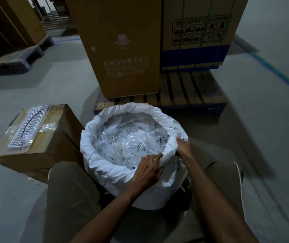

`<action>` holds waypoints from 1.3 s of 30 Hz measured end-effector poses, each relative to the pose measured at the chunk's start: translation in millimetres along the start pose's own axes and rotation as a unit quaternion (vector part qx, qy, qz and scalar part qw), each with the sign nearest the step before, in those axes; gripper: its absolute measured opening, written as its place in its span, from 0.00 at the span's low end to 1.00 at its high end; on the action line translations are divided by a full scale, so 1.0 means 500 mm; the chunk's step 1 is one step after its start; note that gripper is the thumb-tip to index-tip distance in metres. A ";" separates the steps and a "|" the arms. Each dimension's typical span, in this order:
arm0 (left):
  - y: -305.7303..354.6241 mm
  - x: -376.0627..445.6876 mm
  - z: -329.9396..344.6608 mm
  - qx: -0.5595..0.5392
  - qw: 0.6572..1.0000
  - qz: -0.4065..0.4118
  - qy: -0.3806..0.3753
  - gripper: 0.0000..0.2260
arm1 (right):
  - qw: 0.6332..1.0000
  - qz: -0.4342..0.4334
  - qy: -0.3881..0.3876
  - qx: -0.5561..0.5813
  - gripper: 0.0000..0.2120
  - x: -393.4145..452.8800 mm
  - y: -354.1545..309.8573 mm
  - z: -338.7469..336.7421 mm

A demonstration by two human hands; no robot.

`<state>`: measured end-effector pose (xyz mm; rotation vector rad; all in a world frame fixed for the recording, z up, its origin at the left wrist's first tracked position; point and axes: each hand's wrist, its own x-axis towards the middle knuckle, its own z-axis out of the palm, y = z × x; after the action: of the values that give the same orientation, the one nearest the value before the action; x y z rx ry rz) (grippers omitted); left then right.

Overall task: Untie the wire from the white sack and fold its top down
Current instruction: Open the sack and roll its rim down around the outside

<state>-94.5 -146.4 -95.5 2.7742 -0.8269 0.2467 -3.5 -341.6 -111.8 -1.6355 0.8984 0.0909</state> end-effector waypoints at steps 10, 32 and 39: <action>-0.011 -0.051 -0.002 -0.004 0.999 0.036 -0.009 0.20 | 0.772 -0.487 -0.093 -0.398 0.08 -0.167 0.007 -0.044; -0.048 -0.209 -0.083 -0.164 0.986 -0.004 -0.029 0.12 | 0.733 -0.407 -0.047 -0.543 0.12 -0.381 0.063 -0.019; -0.087 -0.140 -0.113 -0.276 0.957 -0.088 0.008 0.12 | 0.755 -0.394 -0.038 -0.523 0.11 -0.384 -0.005 0.031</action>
<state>-133.2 -59.6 -64.6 2.2919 -0.5332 -0.0011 -129.8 -232.7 -15.2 -2.9185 -0.0831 0.0711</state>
